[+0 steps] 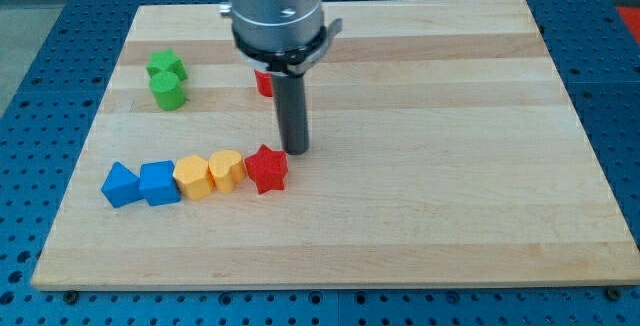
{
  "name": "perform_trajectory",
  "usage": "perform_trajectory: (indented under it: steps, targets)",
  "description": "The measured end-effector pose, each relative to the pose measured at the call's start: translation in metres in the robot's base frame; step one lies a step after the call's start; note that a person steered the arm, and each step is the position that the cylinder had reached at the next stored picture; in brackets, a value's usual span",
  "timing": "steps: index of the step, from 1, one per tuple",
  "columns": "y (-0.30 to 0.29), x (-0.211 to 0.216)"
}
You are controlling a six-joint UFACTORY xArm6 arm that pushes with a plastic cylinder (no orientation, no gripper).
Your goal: Place the red circle towards the top right side of the red star
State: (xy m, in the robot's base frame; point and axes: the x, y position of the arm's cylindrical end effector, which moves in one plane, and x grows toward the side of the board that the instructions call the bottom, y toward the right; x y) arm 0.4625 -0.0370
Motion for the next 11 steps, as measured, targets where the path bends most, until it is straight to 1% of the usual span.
perform_trajectory:
  steps: [1, 2, 3, 4, 5, 6, 8, 9, 10, 11]
  targets:
    - [0.012, -0.018]
    - [0.018, -0.063]
    - [0.022, -0.118]
    - [0.007, -0.155]
    - [-0.051, -0.163]
    - [-0.073, -0.148]
    - [-0.001, -0.100]
    - [0.013, -0.097]
    - [0.008, -0.103]
    - [-0.009, -0.103]
